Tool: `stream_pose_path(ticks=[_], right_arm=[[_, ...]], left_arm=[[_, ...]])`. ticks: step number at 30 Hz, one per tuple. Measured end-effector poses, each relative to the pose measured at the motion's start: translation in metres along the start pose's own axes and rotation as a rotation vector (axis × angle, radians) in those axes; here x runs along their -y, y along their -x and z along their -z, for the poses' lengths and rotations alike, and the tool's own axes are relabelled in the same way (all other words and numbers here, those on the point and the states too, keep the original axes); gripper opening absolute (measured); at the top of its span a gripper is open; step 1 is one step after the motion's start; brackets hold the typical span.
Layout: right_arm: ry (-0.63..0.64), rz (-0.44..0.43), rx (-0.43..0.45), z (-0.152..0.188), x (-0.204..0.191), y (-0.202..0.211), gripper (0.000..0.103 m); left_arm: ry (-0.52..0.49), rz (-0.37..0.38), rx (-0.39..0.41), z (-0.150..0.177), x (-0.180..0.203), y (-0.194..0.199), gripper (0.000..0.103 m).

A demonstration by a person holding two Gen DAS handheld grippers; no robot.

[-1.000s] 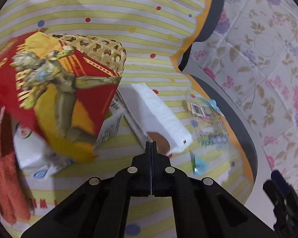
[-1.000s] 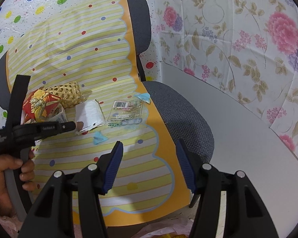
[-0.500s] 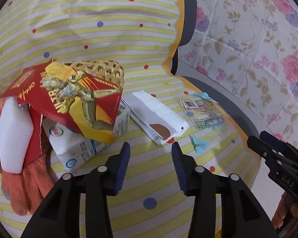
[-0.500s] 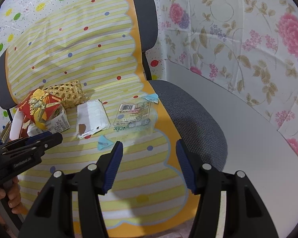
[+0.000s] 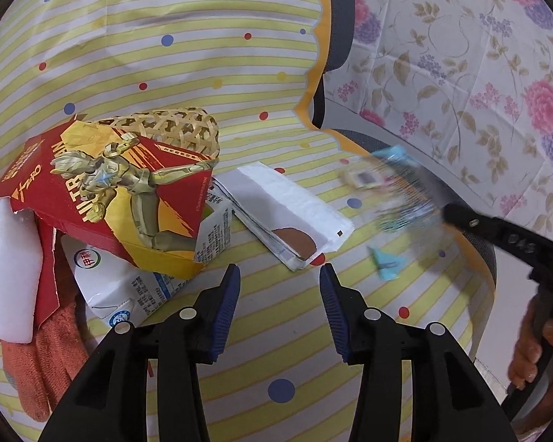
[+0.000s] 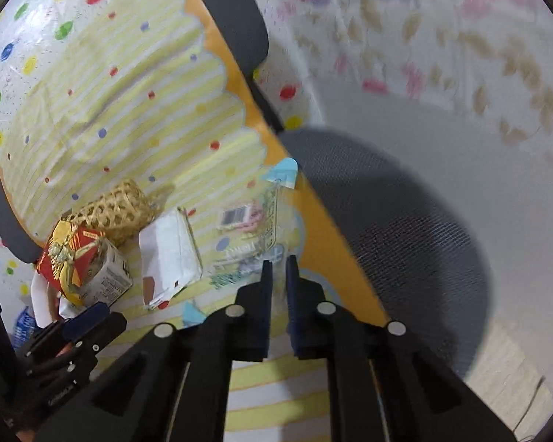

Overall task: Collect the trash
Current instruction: 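Grasp the white paper bag with the left tool and lift it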

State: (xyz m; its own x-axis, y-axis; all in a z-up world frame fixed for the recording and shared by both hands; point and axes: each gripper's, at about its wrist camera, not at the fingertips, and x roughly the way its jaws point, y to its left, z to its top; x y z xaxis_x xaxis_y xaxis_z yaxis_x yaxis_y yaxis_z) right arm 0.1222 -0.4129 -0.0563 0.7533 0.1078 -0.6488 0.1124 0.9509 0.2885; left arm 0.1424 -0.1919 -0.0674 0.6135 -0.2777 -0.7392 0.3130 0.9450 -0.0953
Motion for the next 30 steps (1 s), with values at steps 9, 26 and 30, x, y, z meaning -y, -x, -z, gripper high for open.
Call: stream_pose_path(ticks=[9,26,30], right_arm=[[0.113,0.16,0.19,0.01,0.007,0.086,0.007],[0.1,0.089,0.19,0.019,0.007,0.08,0.003],[0.104,0.09,0.181,0.022,0.007,0.084,0.003]], left_arm=[[0.075,0.006,-0.023,-0.012,0.015,-0.016,0.077],[0.201,-0.139,-0.126,-0.048,0.021,-0.08,0.082],[0.088,-0.206,-0.12,-0.04,0.035,-0.079,0.069]])
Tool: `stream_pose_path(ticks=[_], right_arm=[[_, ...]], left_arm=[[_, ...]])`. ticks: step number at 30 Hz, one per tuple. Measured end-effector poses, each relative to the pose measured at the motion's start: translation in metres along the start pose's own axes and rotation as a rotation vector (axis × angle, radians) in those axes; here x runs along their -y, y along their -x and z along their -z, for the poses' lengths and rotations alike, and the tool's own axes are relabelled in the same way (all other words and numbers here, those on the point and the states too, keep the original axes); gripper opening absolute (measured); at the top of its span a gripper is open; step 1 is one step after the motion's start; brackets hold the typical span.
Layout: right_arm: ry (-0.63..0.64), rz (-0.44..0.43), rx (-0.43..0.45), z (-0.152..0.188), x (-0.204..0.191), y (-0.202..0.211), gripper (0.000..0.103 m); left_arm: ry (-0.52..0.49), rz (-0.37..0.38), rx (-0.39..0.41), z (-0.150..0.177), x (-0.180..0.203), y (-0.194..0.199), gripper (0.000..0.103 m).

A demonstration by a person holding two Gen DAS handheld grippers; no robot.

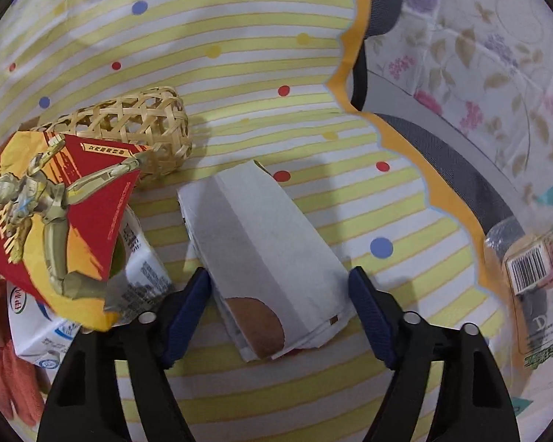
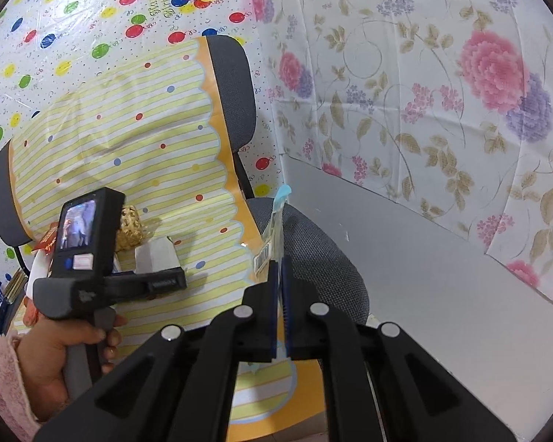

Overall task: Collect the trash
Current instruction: 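Grasp the white paper bag with the left tool and lift it, then carry the paper bag and wrapper over the bin and open both tools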

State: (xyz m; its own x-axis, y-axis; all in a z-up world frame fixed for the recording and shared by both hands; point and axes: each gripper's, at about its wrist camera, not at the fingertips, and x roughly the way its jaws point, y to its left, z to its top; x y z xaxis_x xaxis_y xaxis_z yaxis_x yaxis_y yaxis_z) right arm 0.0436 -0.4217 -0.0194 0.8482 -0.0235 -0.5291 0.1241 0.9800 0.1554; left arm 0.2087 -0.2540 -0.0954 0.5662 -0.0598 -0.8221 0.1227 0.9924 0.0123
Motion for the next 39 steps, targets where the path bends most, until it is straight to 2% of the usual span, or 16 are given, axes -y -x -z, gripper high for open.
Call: stream_pose_path(ticks=[4,5,7,10,17,23,29,39], right_arm=[[-0.005,-0.005,-0.006,0.005,-0.001,0.01,0.003],[-0.006,-0.007,-0.005,0.006,-0.001,0.013,0.003],[-0.008,-0.016,-0.003,0.01,-0.004,0.021,0.003],[-0.009,-0.031,0.003,0.017,-0.009,0.037,0.003],[0.004,-0.069,-0.012,0.043,-0.022,0.076,0.003],[0.014,-0.08,-0.039,0.066,-0.038,0.103,0.003],[0.04,-0.066,-0.068,0.09,-0.055,0.128,0.003],[0.042,0.022,-0.08,0.122,-0.054,0.175,0.003]], left_arm=[[-0.05,0.014,0.029,0.014,-0.003,0.013,0.04],[-0.069,0.027,0.037,0.018,-0.004,0.017,0.036],[-0.112,0.078,0.054,0.03,-0.009,0.028,0.022],[-0.158,0.168,0.089,0.054,-0.02,0.054,0.011],[-0.173,0.312,0.206,0.118,-0.067,0.14,0.01],[-0.182,0.337,0.267,0.162,-0.082,0.186,0.01],[-0.192,0.353,0.282,0.195,-0.085,0.205,0.01],[-0.319,0.431,0.306,0.242,-0.057,0.231,0.011]])
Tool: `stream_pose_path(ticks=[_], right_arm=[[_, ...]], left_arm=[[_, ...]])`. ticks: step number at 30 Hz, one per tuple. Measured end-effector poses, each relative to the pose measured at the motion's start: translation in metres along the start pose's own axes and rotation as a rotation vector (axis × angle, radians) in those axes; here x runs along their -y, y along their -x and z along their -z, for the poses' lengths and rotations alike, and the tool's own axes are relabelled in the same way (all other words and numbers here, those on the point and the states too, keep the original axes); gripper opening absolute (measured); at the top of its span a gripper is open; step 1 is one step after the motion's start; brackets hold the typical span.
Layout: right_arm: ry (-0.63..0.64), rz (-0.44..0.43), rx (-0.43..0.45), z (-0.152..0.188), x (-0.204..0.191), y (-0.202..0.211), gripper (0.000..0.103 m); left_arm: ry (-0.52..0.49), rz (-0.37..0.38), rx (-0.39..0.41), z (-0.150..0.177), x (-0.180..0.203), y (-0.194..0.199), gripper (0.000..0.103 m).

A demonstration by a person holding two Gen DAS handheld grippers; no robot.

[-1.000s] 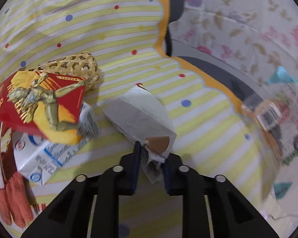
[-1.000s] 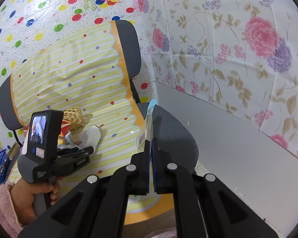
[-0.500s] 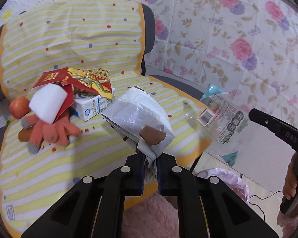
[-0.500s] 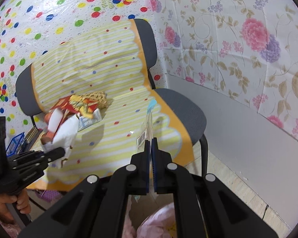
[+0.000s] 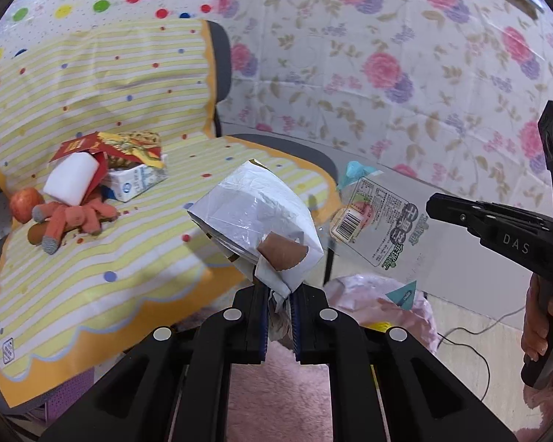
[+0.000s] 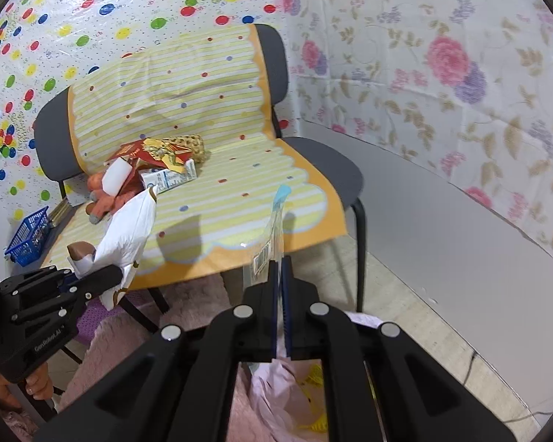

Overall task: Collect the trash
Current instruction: 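Carry the paper bag and wrapper over the bin and open both tools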

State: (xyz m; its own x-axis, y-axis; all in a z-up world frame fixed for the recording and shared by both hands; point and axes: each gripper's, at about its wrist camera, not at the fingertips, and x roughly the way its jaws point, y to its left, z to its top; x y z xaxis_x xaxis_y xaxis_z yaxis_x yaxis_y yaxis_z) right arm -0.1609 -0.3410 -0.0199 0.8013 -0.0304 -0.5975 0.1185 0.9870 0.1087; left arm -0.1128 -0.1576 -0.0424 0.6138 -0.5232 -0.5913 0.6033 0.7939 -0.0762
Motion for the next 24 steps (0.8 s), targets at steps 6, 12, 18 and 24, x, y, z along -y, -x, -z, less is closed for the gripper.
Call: stream_pose_path(ticks=[6,12,18,24], right_arm=[[0.0,0.091,0.004,0.018,0.013,0.027,0.003],[-0.03,0.158,-0.013,0.037,0.035,0.041,0.003],[-0.07,0.19,-0.033,0.051,0.059,0.043,0.003],[-0.108,0.193,-0.067,0.059,0.079,0.03,0.003]], left_arm=[[-0.05,0.09,-0.004,0.007,0.034,-0.004,0.011],[-0.12,0.167,-0.031,0.009,0.073,-0.019,0.011],[-0.179,0.209,-0.085,0.01,0.098,-0.041,0.012],[-0.197,0.232,-0.144,0.008,0.113,-0.067,0.016]])
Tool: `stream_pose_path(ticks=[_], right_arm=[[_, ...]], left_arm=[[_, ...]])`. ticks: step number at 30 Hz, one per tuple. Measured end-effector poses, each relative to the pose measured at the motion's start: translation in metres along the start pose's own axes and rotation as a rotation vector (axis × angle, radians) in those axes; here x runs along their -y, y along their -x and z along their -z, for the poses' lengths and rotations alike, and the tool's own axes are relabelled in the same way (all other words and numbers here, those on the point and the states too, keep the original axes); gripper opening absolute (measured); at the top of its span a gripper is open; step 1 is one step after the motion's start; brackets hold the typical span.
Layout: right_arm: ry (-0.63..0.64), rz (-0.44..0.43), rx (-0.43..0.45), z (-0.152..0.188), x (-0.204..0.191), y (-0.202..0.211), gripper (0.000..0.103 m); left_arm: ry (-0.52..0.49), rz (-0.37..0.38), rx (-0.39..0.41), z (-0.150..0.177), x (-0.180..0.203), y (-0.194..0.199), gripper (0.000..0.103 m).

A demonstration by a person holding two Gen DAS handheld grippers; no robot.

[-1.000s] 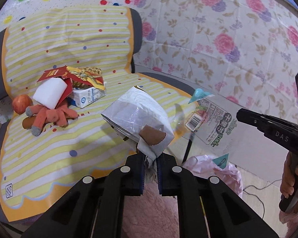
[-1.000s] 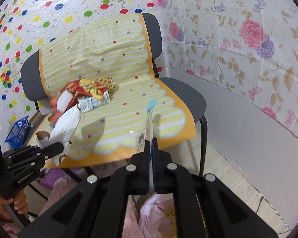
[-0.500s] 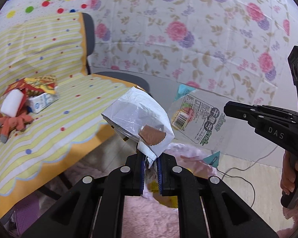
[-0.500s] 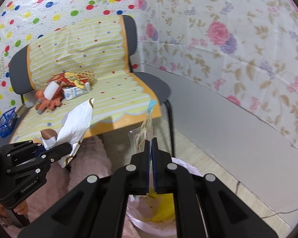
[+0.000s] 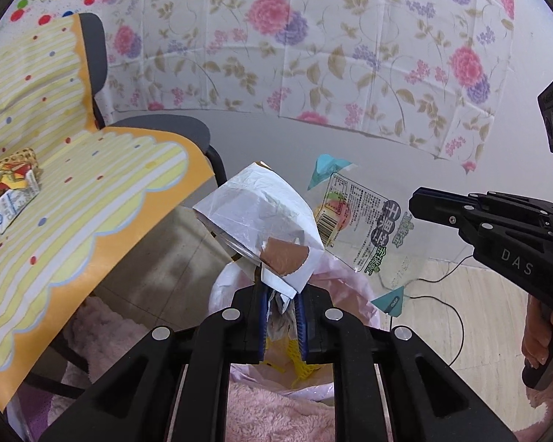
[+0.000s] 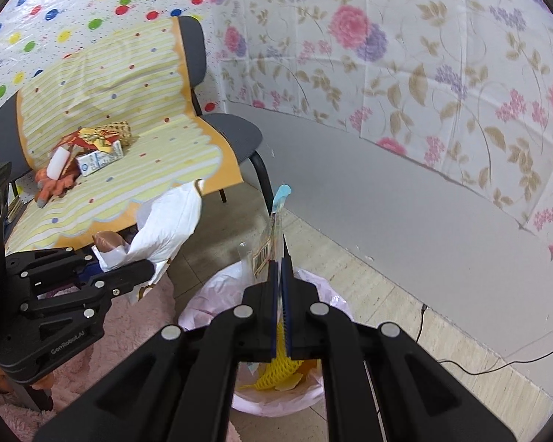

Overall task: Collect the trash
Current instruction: 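Carry the paper bag and wrapper over the bin and open both tools, then move both tools back toward the chair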

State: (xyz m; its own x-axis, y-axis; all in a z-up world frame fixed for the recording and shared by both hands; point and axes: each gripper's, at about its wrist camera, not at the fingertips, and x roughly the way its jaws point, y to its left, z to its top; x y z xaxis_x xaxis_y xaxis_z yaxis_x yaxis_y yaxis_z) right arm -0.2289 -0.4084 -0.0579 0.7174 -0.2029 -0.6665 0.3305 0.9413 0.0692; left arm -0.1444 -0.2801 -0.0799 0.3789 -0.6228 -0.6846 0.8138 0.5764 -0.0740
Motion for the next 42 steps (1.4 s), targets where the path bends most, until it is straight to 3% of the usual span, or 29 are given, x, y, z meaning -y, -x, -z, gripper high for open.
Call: stream_pose_path(ticks=[5,9,11,13,18,21,27,32,42], right_arm=[[-0.014,-0.011,-0.041,0.003,0.006,-0.024,0.003],[-0.022,-0.028,-0.082,0.005,0.006,-0.042,0.006],[-0.021,-0.026,-0.092,0.006,0.005,-0.045,0.019],[-0.016,-0.02,-0.09,0.005,0.003,-0.045,0.031],[-0.01,-0.014,-0.058,-0.006,0.003,-0.036,0.031],[-0.01,-0.031,-0.038,-0.013,0.0,-0.03,0.031],[-0.014,-0.134,0.002,-0.027,-0.018,-0.018,0.031],[0.04,-0.171,0.02,-0.04,-0.044,-0.012,0.031],[0.156,-0.319,0.01,-0.071,-0.111,-0.021,0.04]], left_arm=[[0.01,0.01,-0.051,-0.004,-0.002,-0.024,0.022],[0.044,0.012,-0.071,-0.006,-0.011,-0.032,0.056],[0.053,0.007,-0.07,-0.007,-0.014,-0.031,0.06],[0.065,0.0,-0.068,-0.008,-0.02,-0.028,0.06],[0.13,-0.024,-0.024,-0.009,-0.041,-0.005,0.061],[0.162,-0.075,0.011,-0.005,-0.055,0.015,0.071],[0.218,-0.141,0.024,0.008,-0.079,0.042,0.071],[0.258,-0.197,0.055,0.014,-0.099,0.069,0.071],[0.366,-0.326,0.11,0.028,-0.149,0.113,0.073]])
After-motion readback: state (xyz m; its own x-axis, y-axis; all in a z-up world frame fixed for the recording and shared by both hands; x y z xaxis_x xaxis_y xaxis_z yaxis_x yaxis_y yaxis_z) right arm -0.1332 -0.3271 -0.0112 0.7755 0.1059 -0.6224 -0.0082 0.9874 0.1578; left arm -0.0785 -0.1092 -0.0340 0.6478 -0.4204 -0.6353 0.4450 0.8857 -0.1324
